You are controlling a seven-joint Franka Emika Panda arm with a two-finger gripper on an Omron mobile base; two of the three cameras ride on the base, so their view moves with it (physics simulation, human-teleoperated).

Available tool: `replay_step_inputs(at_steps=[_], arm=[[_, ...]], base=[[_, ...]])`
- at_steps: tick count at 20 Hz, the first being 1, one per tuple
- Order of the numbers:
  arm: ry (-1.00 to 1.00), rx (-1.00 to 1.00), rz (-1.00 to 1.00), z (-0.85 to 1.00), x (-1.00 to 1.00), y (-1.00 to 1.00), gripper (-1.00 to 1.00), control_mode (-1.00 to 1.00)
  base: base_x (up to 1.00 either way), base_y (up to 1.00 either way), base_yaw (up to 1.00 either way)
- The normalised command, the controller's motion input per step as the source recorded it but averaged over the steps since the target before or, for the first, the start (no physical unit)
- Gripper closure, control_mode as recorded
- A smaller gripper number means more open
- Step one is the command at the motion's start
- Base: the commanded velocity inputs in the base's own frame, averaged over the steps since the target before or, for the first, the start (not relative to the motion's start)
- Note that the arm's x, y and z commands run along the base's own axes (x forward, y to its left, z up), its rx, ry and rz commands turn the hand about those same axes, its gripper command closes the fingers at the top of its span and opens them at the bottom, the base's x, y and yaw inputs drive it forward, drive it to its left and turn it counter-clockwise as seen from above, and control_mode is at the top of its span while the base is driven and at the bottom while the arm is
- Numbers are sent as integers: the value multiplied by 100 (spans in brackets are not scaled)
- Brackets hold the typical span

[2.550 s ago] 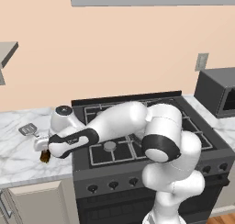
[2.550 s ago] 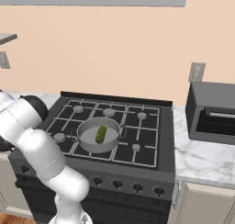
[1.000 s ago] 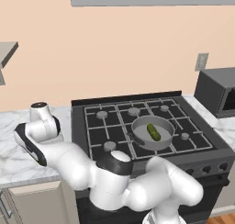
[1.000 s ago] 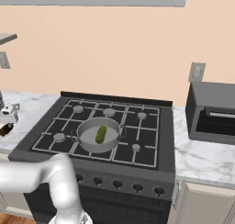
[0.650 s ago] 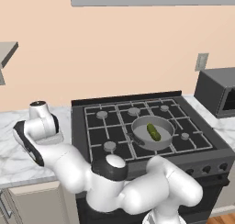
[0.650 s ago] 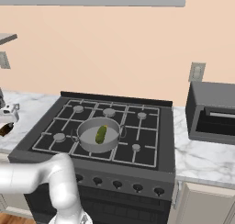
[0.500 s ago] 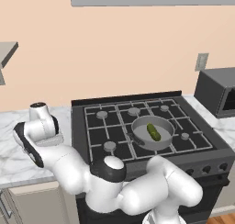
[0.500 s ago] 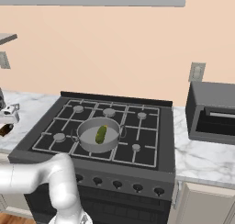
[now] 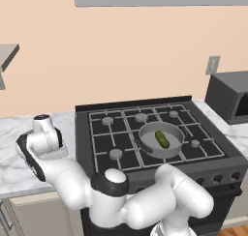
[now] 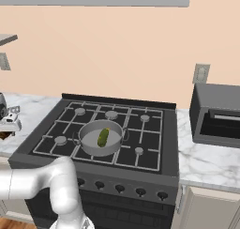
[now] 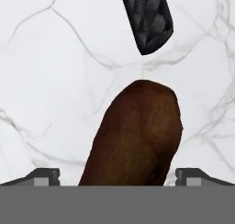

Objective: Put the sweet potato and cucumber in the pot. Retrieve the spatula and lightly stir the vegetables in the pot.

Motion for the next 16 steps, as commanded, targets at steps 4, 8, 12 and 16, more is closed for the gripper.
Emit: replay_step_inputs(at_steps=[4,8,12,16], arm=[[0,0,0,0,0,0,100,-100],[0,0,0,0,0,0,100,-100],[0,1,0,10,-11,-9,100,-100],[-11,16,-2,65,-32,-48,100,-100]], base=[[0,0,0],[0,0,0],[0,0,0],[0,0,0]])
